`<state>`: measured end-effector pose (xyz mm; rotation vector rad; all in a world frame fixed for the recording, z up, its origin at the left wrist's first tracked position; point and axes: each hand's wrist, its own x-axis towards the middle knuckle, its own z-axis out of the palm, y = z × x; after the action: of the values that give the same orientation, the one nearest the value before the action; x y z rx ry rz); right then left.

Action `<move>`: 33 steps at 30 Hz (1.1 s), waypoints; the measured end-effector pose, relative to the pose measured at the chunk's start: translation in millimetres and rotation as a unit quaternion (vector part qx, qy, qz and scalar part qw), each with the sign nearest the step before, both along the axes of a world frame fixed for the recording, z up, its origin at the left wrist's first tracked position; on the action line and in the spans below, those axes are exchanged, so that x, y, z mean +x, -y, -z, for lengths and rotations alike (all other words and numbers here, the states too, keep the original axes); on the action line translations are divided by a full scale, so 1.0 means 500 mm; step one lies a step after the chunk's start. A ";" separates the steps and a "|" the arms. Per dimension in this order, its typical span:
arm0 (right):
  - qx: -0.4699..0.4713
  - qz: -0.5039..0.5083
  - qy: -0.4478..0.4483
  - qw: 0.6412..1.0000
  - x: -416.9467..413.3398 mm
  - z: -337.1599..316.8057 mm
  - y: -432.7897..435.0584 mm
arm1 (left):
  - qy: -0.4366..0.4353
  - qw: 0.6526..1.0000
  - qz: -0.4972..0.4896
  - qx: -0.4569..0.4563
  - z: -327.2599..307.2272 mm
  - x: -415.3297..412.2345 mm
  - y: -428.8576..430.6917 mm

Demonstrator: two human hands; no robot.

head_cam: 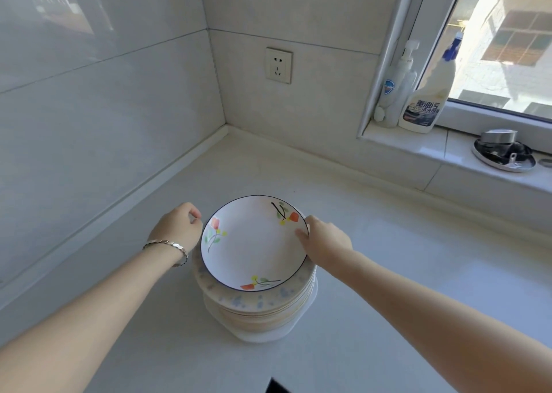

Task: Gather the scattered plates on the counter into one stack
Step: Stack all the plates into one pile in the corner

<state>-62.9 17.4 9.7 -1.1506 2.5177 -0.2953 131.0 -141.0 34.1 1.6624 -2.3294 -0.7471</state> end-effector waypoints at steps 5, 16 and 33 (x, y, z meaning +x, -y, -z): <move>-0.016 0.034 -0.007 0.999 -0.055 -0.016 -0.049 | -0.024 0.996 0.071 -0.048 -0.045 -0.069 -0.048; 0.189 0.097 0.189 0.959 -0.222 0.036 -0.403 | 0.087 0.911 0.398 0.065 0.013 -0.450 -0.338; 0.090 0.450 0.175 0.871 -0.535 0.200 -1.293 | 0.166 0.855 0.473 0.134 0.187 -0.856 -1.009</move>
<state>-330.3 663.7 -90.5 0.2143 2.4849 -0.4304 -296.9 363.5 -59.3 0.6060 -3.4407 -1.0158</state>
